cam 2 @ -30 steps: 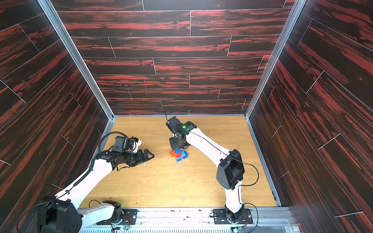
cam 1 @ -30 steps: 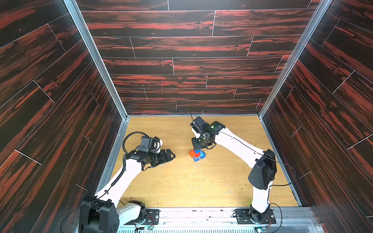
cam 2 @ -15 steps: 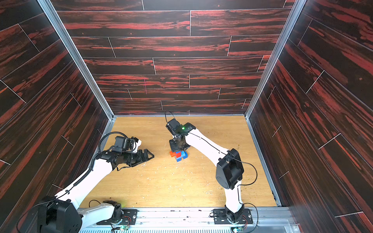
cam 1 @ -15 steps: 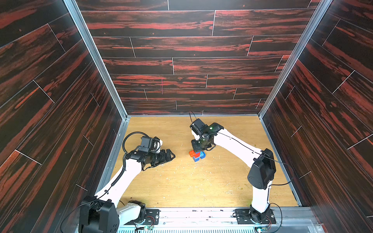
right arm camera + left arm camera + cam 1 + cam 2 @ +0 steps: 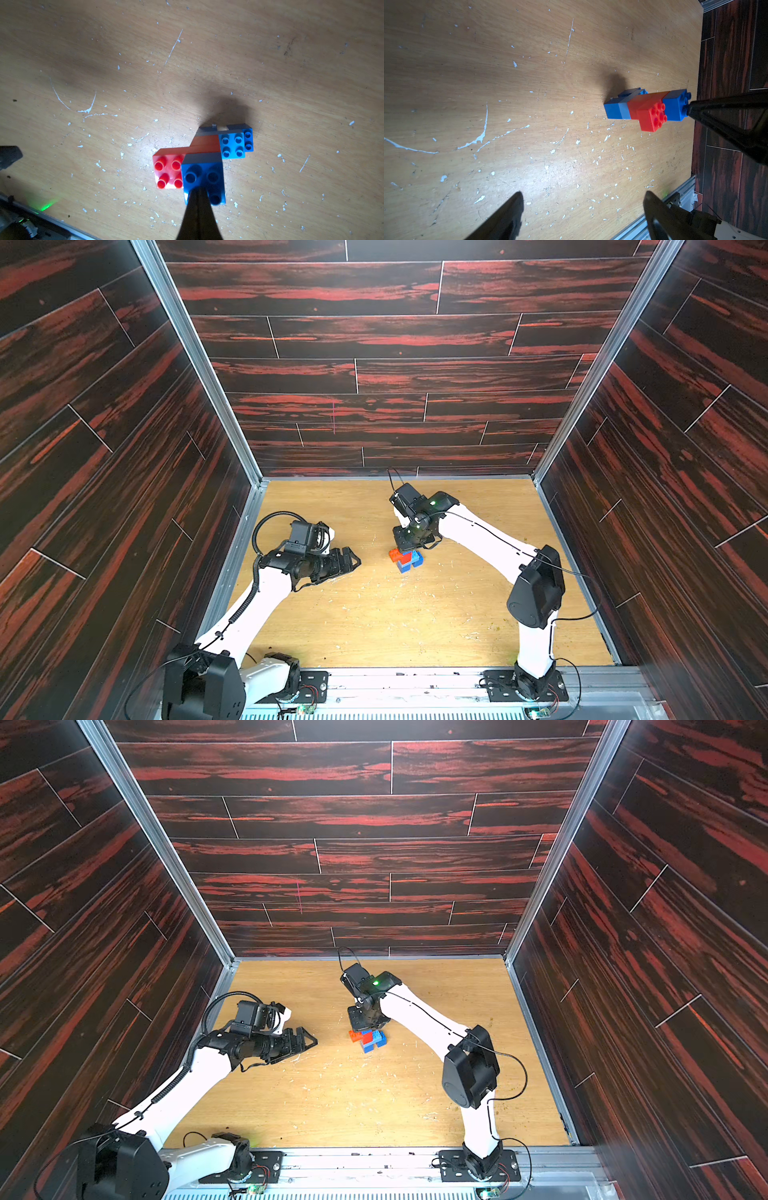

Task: Assemble a giraffe with lego
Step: Assemble the lego brick with the lego brick.

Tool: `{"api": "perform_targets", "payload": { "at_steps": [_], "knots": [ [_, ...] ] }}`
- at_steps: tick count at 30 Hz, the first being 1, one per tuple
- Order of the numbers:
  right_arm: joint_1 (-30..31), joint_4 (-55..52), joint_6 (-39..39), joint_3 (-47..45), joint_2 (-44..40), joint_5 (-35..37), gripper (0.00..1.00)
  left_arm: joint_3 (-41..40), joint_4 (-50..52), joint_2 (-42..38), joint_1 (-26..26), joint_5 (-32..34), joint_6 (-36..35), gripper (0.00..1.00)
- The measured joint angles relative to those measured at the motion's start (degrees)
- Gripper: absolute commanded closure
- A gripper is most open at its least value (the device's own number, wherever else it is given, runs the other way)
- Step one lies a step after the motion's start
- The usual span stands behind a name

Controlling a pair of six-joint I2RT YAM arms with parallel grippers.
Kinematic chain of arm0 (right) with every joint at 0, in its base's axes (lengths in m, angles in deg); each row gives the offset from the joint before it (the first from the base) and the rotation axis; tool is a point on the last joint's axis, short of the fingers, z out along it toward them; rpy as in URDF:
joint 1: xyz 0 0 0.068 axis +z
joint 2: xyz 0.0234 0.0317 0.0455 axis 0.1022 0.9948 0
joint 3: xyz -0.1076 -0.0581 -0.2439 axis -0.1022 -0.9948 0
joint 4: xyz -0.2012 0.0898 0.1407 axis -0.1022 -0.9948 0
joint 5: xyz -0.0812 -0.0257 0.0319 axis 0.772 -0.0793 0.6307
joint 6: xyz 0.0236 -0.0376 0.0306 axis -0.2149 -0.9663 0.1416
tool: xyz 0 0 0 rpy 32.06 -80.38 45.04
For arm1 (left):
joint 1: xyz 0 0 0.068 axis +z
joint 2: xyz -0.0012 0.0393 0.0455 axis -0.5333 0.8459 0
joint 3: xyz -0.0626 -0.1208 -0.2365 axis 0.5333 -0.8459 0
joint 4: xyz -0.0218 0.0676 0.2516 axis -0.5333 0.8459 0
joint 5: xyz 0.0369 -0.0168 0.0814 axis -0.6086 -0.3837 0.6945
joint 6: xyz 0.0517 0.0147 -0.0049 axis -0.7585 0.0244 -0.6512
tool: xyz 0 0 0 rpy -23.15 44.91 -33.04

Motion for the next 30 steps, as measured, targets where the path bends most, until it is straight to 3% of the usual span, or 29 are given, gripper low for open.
{"api": "perform_targets", "payload": {
  "at_steps": [2, 6, 10, 13, 22, 30],
  "knots": [
    [0.0, 1.0, -0.6, 0.0, -0.1, 0.0, 0.86, 0.0, 0.0, 0.0, 0.0, 0.0, 0.0, 0.09],
    [0.0, 3.8, -1.7, -0.2, -1.4, 0.1, 0.62, 0.0, 0.0, 0.0, 0.0, 0.0, 0.0, 0.09],
    [0.0, 7.2, -2.2, -3.8, -6.2, 0.1, 0.28, 0.0, 0.0, 0.0, 0.0, 0.0, 0.0, 0.09],
    [0.0, 10.8, -2.6, -9.6, -11.1, 0.2, 0.15, 0.0, 0.0, 0.0, 0.0, 0.0, 0.0, 0.09],
    [0.3, 28.3, -2.1, -36.7, -24.0, 1.4, 0.16, 0.0, 0.0, 1.0, 0.0, 0.5, 0.0, 0.09],
    [3.8, 49.6, -2.4, -58.5, -34.7, 4.0, 0.31, 0.0, -0.1, 1.5, 0.0, 0.9, 0.0, 0.09]
  ]
}}
